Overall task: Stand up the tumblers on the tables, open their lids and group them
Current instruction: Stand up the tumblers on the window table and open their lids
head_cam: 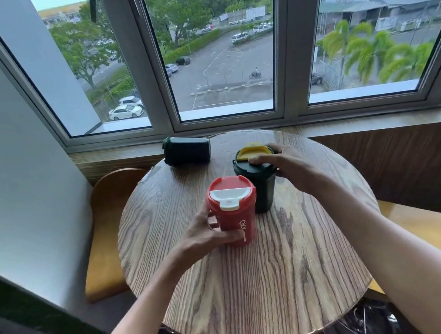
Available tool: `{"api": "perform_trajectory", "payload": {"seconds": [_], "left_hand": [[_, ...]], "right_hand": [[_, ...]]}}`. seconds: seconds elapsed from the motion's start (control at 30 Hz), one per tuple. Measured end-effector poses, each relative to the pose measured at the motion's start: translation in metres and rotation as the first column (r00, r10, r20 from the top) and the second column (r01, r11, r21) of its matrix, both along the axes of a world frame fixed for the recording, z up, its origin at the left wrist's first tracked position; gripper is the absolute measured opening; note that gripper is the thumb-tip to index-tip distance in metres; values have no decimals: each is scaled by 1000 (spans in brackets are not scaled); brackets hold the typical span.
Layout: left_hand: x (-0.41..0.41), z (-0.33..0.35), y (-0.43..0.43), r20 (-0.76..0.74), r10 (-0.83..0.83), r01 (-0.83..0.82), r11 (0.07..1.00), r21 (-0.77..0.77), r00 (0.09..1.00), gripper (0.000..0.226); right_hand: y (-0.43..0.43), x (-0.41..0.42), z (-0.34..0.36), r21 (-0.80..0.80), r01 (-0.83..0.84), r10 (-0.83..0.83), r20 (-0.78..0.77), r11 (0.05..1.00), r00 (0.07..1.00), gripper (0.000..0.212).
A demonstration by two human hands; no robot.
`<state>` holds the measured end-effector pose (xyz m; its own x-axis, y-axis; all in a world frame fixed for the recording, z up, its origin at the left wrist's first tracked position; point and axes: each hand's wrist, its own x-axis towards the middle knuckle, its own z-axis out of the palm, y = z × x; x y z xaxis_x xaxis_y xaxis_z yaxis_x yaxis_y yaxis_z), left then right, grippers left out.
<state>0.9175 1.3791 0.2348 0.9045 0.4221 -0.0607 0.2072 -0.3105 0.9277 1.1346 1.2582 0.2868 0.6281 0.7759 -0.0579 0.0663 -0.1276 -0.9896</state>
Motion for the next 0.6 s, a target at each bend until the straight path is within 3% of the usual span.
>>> {"api": "perform_trajectory", "payload": {"seconds": [0.37,0.6], "left_hand": [[0,3,0,30,-22,24,999,-43,999,90],[4,4,-1,29,-14,15,999,-44,999,86]], "right_hand": [[1,2,3,-6,-14,14,-18,1000,1000,42],[2,3,3,2,-14,14,-21,1000,1000,37]]}}
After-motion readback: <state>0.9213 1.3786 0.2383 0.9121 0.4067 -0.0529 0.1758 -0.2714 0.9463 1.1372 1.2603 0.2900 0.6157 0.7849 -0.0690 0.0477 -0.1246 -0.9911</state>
